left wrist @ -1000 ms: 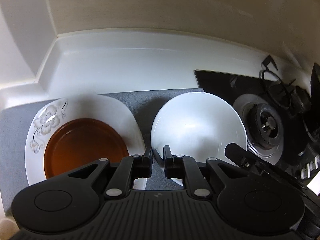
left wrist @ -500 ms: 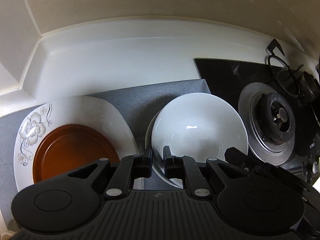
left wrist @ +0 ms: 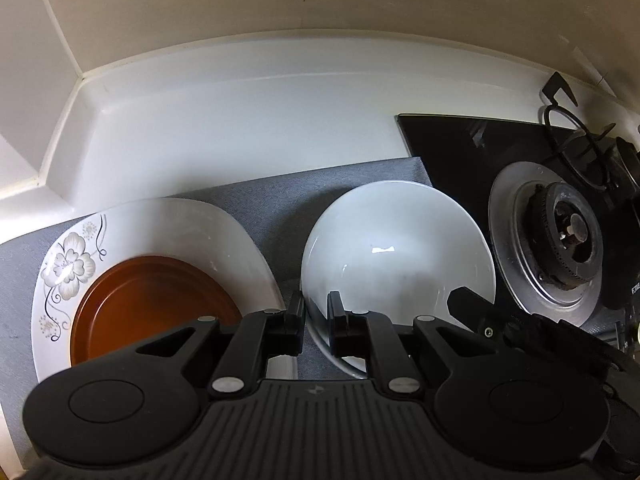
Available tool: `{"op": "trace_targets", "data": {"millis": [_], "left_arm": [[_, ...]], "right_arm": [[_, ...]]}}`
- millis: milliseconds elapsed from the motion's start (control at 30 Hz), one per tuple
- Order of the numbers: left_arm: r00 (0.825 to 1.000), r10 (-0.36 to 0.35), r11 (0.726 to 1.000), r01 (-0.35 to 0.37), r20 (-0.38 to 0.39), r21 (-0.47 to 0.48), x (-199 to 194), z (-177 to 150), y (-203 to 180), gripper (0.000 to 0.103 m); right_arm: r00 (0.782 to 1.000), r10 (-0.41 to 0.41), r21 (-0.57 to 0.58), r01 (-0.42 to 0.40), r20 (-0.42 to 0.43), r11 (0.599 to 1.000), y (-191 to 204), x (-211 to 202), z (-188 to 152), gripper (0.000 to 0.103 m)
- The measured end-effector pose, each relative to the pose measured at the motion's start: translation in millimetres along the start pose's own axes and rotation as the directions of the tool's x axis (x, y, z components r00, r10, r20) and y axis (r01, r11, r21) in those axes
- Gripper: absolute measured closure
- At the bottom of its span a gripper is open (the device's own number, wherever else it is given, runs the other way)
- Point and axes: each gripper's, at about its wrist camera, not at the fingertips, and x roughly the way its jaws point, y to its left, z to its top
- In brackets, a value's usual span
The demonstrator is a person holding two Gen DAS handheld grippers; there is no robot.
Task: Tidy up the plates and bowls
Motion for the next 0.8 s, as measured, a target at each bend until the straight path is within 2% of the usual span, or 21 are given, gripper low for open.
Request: {"op": "trace_targets", "data": {"millis": [133, 400, 633, 800], "left_arm": [[1.000, -0.026, 1.000, 0.026, -0.014, -0.018, 3.6, -0.7, 7.1, 0.090], [0.999, -0.018, 1.000, 0.018, -0.031, -0.013, 8.2, 1.1, 4.3, 0.089], [0.999, -0.011, 1.000, 0.011, -0.033, -0.008, 10.1, 1.5, 2.6, 0.089], [0.999, -0.022, 0.999, 0.021, -0.035, -0.024, 10.0, 2.5, 5.5, 0.089]], "right_arm": [[1.000, 0.014, 0.015, -0.014, 0.004, 1.000, -2.4, 0.4, -3.1, 0.084], [1.000, 0.016, 0.033, -0.016, 0.004, 0.999, -3.1, -1.0, -3.2, 0.084], [0.996, 0.082, 0.144, -0.079, -0.020, 0.986, -20.9, -3.3, 2.2, 0.079], [0.996, 0.090, 0.119, -0.089, -0.002, 0.989, -20.6, -13.5, 6.2, 0.079]]}}
